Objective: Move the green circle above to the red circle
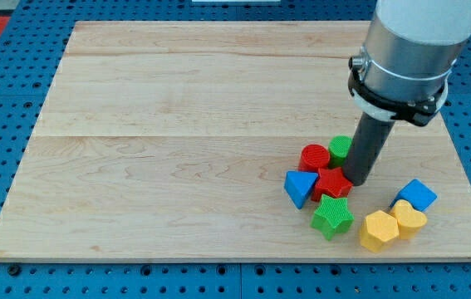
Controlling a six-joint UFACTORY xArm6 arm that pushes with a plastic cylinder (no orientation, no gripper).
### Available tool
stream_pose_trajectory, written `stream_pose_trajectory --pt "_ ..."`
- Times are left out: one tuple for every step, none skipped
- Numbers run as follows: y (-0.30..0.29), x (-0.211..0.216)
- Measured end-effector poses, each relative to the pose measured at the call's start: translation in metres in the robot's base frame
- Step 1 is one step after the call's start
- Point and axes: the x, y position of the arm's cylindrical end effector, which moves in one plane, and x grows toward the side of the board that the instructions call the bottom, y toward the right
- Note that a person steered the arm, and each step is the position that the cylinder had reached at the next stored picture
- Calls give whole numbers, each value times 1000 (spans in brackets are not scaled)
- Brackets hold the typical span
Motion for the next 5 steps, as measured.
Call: stream_pose_trajectory --pt "15 -1" --pt "19 1" --pt "20 15" --pt "10 17" --pt "10 -59"
